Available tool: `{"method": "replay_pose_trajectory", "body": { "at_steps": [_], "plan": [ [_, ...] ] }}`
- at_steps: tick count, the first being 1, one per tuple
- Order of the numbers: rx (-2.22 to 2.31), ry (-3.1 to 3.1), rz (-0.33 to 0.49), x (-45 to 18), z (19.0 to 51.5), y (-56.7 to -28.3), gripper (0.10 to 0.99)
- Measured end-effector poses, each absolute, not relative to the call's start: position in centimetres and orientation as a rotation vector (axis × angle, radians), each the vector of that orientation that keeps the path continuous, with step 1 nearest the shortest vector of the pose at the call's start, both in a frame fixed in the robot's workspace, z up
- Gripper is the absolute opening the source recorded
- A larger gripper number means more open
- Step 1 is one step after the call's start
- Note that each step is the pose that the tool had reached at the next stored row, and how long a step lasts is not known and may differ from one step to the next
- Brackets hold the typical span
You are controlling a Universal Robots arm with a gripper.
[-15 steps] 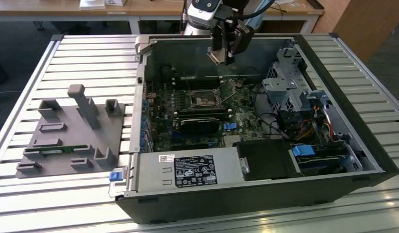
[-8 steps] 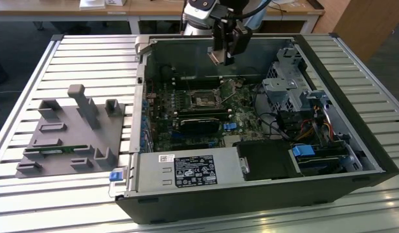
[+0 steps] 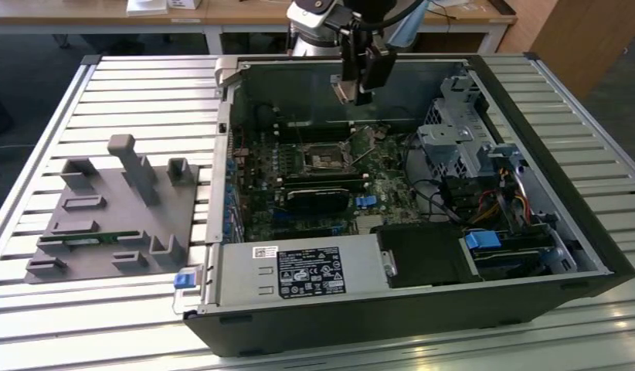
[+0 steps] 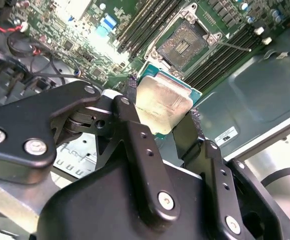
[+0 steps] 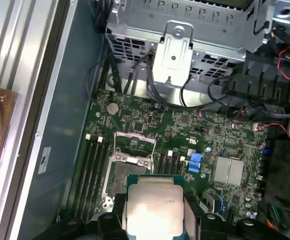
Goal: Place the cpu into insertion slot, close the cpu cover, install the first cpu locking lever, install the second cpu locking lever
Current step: 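Place the cpu into insertion slot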
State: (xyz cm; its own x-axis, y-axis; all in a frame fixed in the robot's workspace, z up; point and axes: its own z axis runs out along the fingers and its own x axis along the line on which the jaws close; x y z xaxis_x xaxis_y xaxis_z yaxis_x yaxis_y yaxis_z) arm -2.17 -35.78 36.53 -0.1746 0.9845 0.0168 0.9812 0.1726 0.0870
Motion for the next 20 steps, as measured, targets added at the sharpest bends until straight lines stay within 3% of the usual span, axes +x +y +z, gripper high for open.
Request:
{"method": "replay_pose_trajectory", "body": {
  "at_steps": [20],
  "plan": [
    [2.073, 2.296, 0.118, -2.21, 36.27, -35.77, 0.537]
  ]
}}
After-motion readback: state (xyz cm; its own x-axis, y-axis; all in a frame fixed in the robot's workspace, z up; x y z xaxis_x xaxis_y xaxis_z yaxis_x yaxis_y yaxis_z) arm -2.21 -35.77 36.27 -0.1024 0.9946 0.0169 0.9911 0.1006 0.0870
